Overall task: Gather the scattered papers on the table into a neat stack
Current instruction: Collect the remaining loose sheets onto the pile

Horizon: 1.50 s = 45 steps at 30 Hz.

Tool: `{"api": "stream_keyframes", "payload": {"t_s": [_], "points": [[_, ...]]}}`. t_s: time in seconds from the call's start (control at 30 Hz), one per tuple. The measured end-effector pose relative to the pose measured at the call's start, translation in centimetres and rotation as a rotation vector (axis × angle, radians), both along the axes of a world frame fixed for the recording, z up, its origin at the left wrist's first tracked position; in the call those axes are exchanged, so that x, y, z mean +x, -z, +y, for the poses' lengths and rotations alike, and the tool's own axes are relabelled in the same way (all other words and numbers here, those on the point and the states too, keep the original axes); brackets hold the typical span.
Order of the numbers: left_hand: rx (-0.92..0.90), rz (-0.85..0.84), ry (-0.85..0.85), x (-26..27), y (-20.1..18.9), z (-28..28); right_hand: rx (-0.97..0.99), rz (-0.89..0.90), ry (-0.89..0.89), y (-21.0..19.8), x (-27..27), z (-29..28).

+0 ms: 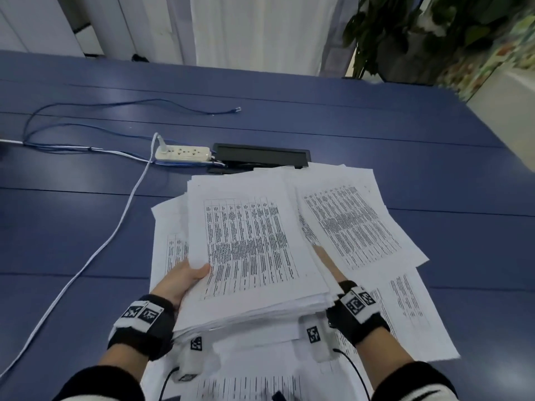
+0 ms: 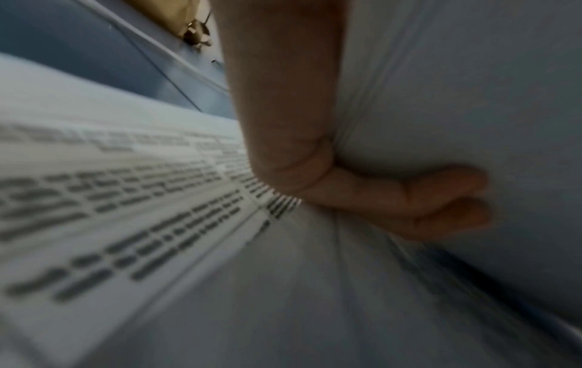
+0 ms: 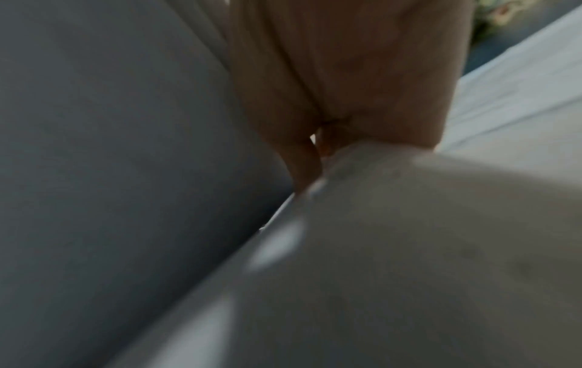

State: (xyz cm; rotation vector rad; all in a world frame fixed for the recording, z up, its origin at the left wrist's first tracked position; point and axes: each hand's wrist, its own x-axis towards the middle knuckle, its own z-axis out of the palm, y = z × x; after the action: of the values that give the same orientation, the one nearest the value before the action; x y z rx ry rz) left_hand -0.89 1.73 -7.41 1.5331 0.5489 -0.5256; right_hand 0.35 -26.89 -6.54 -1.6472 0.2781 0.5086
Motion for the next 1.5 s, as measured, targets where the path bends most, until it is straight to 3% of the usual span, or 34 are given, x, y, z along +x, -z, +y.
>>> {"api": "stream_keyframes", "payload": {"t_s": [0.23,0.33,0.6,0.7,0.77,0.87,0.97,1.07,1.23,1.33,1.5], "points": [[0.099,-0.005,0.011,-2.7,0.6,0.4,-0.135,0.131,0.059,-2.0,-2.2,0.5],[0.098,-0.039,0.024,-3.5,0.4,0.2,-0.105,0.177,0.077,-2.0,-2.6,0.8],[0.137,-0.114,0.051,-4.2,-1.0,0.4,-0.046,0.085,-0.042,-1.6,-3.8,1.6],[-0.011,-0.076,-0.086,-4.1,-1.6,0.9,-0.008,-0.003,-0.044,-2.2,-4.1,1.5],[-0.125,-0.069,-0.077,-4.0,-2.4,0.9,0.037,-0.036,-0.03,-2.8,-3.4,1.3],[-0.118,-0.129,-0.061,-3.3,-3.2,0.3,0.021,-0.065,-0.006,-3.3,-1.8,1.0],[-0.061,-0.189,-0.144,-2.5,-3.0,0.1,-0.11,-0.151,0.001,-3.8,0.0,0.4],[-0.052,-0.15,-0.254,-2.5,-1.9,0.2,-0.414,-0.208,0.051,-3.7,2.2,-1.9],[-0.069,-0.071,-0.339,-2.8,0.3,0.5,-0.905,-0.07,0.081,-1.1,6.2,-7.5],[-0.075,-0.048,-0.366,-1.8,0.5,-0.4,-1.041,-0.044,0.1,-0.5,8.4,-9.5],[-0.031,-0.03,-0.337,0.2,0.9,-2.5,-1.229,0.038,-0.044,0.2,12.3,-11.4]]}}
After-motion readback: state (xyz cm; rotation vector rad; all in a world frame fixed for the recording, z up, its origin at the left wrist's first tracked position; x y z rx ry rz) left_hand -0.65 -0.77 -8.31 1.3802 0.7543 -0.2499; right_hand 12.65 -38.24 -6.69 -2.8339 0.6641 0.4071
